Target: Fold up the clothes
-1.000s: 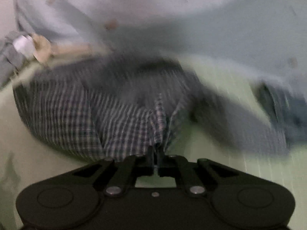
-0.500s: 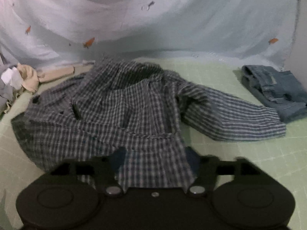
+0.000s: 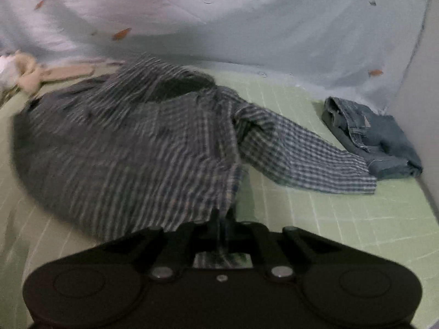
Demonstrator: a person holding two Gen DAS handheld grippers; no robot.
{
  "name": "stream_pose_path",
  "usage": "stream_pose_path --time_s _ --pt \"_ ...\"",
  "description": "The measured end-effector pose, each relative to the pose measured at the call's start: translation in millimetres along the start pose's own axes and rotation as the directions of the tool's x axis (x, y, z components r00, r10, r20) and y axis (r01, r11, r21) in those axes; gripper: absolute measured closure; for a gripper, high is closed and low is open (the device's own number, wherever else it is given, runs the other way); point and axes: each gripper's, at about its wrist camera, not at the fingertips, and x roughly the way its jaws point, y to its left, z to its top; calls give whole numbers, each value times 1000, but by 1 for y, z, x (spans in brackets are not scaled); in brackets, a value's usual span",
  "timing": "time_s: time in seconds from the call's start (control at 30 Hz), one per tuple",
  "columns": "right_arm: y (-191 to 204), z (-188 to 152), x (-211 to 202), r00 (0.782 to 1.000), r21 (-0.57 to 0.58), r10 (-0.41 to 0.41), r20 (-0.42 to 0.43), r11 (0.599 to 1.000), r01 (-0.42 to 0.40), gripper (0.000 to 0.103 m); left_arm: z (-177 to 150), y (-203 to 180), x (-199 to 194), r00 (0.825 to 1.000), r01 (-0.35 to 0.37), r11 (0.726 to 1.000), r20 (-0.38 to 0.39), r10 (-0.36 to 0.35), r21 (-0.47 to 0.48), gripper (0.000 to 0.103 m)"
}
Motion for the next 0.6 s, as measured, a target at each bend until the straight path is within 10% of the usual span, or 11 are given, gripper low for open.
stream_pose_path --time_s 0.6 --pt "21 -20 25 972 58 -97 -214 992 112 98 84 -41 124 982 130 990 -132 -136 -52 25"
